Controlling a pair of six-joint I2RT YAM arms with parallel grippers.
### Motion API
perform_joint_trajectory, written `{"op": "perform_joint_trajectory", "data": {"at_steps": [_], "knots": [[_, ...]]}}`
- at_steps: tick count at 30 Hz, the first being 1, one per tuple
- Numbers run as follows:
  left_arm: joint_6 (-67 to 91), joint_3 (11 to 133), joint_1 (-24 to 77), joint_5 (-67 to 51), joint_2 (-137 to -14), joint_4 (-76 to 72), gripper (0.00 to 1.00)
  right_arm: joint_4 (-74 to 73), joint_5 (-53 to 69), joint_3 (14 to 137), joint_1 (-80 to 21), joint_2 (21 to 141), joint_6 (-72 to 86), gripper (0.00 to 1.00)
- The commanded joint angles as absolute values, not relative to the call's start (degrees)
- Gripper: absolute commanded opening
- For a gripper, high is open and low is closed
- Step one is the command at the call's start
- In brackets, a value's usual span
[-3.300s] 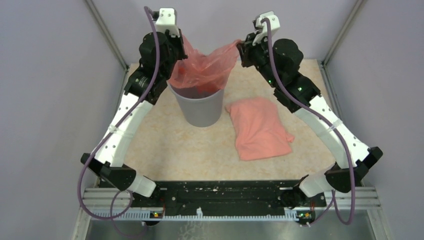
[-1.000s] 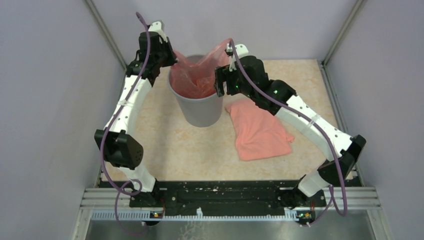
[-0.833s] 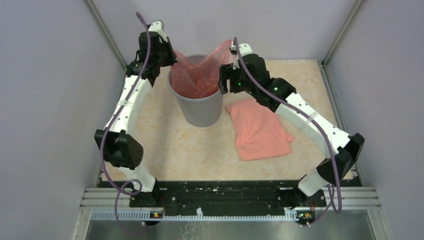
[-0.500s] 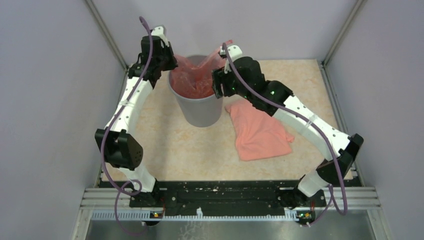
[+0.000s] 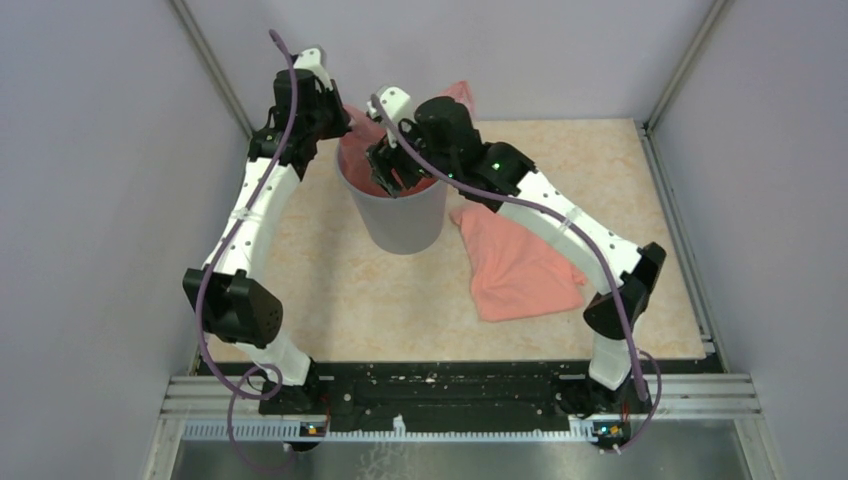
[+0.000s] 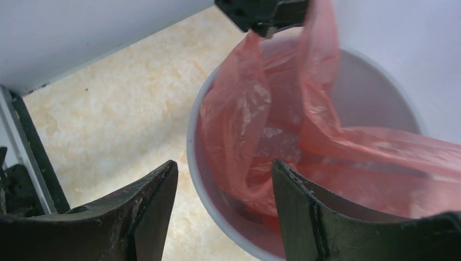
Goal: Put the trash bags into the trash bin
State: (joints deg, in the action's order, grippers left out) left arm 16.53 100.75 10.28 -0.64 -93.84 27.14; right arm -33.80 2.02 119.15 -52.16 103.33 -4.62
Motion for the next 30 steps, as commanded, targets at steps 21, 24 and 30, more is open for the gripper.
{"op": "perform_joint_trajectory", "data": {"at_steps": [21, 24, 30], "knots": [[15.3, 99.4, 9.4, 4.7, -87.6, 28.4, 0.00, -39.5, -2.1, 120.3, -61.1, 104.7, -8.3, 0.00], [15.1, 96.7, 9.0, 6.7, -85.9, 27.8, 0.00, -38.9, -2.6, 117.4, -62.8, 104.3, -7.3, 0.00], [15.9, 90.9, 7.6, 8.6, -83.8, 26.2, 0.00, -37.1, -2.9, 114.0, -63.6, 105.4, -4.9, 0.00]]}}
